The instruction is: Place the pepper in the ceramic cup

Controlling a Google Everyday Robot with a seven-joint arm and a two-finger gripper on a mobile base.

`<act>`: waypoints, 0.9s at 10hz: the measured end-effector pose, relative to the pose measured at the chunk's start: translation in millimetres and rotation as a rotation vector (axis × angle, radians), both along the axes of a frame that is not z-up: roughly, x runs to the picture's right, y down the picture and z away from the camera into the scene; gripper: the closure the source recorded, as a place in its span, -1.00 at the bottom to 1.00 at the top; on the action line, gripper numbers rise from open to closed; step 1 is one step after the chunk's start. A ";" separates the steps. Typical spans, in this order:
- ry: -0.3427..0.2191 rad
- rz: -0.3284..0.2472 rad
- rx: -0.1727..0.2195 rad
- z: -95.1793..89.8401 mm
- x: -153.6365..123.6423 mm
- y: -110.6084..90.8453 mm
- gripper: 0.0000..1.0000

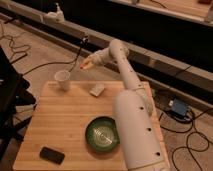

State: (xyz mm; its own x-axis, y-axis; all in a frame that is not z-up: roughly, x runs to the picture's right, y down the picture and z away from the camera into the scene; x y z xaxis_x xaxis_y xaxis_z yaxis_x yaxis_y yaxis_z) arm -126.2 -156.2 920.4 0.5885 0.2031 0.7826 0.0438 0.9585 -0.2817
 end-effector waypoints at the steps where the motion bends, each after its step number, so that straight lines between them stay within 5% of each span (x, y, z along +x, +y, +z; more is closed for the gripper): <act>1: -0.037 -0.040 0.025 -12.4 -21.8 1.8 1.00; 3: -0.090 -0.115 0.046 -31.2 -52.6 12.1 1.00; 9: -0.086 -0.120 0.045 -30.5 -51.0 13.1 1.00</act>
State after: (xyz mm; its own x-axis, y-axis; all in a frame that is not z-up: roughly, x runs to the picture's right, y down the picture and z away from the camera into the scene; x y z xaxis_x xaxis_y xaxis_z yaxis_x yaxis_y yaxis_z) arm -177.2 -143.1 889.9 0.5364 0.0990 0.8381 0.1806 0.9566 -0.2286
